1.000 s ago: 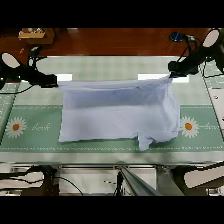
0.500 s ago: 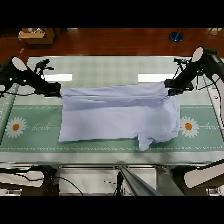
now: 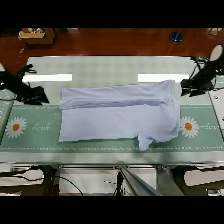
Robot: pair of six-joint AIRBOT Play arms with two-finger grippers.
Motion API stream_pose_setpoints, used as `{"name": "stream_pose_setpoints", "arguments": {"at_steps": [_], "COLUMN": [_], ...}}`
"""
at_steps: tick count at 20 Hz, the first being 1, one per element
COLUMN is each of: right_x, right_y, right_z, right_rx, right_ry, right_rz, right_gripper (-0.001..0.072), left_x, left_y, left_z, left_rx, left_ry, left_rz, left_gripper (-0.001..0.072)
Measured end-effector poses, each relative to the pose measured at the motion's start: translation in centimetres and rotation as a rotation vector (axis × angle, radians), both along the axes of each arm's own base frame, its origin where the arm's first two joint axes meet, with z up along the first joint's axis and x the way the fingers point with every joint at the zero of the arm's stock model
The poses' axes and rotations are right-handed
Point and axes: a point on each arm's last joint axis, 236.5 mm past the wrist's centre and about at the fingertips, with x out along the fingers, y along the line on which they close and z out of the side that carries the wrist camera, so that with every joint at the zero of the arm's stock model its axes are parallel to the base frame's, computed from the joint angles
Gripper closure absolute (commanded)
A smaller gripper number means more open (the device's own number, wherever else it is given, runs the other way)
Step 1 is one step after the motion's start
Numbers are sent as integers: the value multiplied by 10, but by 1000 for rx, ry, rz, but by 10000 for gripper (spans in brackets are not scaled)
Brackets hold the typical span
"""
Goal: Fold the shirts.
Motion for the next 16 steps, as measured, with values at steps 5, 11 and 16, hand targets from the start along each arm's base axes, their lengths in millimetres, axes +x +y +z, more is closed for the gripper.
{"name": "stream_pose_setpoints", "arguments": {"at_steps": [5, 11, 16], "right_x": [-58, -94, -105], "right_y": [11, 25, 40], "right_z": [-15, -34, -42], "right_rx": [250, 379, 433], "right_ry": [26, -36, -70], "right_rz": [-98, -181, -197], "right_gripper": [253, 253, 253], "left_x": [-67, -128, -147], "left_y": [-28, -57, -50], "left_z": [-3, -29, -41], "left_rx": [-201, -309, -259], "left_ry": [80, 223, 288], "left_rz": [80, 87, 93], "left_gripper": [241, 240, 240]}}
